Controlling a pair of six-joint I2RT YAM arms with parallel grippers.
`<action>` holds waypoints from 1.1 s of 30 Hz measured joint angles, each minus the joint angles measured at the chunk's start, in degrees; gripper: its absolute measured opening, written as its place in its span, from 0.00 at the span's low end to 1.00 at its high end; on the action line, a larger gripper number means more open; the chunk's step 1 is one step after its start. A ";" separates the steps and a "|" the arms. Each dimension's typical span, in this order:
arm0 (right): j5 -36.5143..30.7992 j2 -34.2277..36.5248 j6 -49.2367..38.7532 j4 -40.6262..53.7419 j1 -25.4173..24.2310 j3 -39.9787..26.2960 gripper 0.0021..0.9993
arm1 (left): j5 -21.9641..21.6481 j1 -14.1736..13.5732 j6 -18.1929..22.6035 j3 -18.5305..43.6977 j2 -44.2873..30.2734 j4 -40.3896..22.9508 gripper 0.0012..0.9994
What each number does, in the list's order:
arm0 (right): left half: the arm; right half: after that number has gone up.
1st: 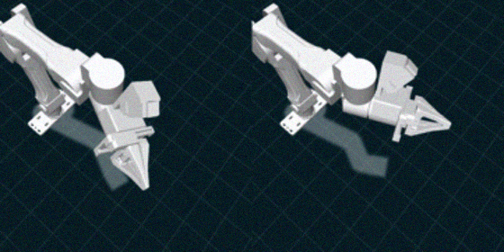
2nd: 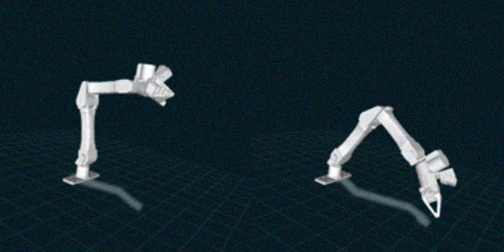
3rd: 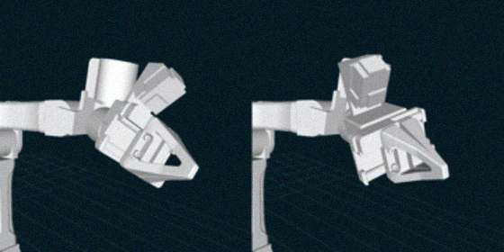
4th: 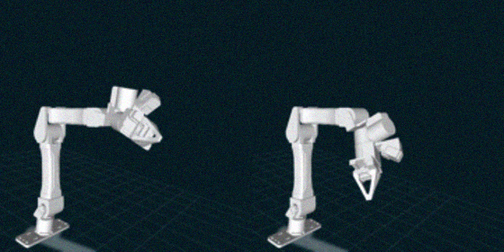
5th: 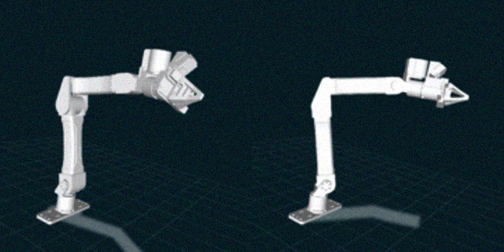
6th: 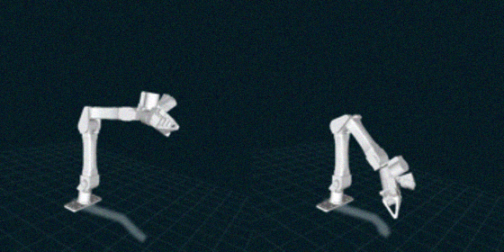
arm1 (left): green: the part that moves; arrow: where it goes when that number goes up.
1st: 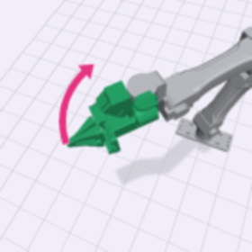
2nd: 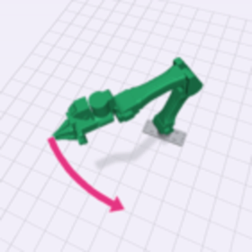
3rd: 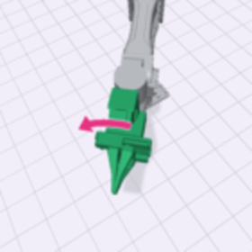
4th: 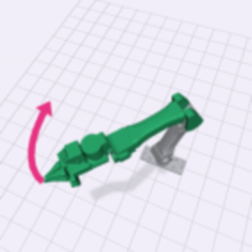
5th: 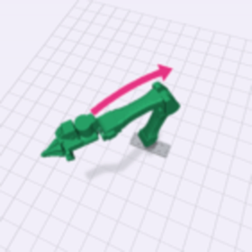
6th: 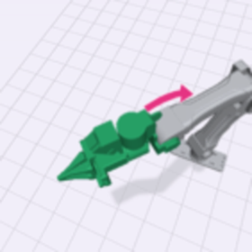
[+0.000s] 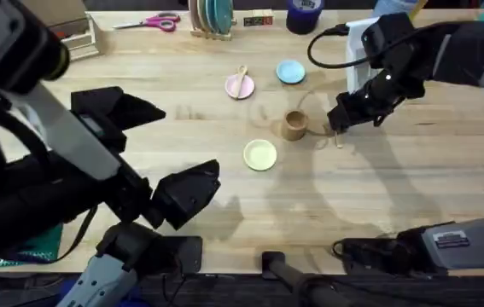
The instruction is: Pick up a utensil and set it on the pink plate, then put the other utensil in the container.
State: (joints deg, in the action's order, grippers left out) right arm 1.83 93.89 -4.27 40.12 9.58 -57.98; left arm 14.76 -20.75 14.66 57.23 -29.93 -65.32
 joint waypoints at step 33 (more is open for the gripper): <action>-2.34 -36.34 9.56 -4.37 12.23 0.09 0.03 | 0.00 0.00 0.00 0.00 0.00 -0.04 1.00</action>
State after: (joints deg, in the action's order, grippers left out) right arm -0.51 57.55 5.29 35.75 21.81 -57.89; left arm 14.76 -20.75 14.66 57.23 -29.93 -65.36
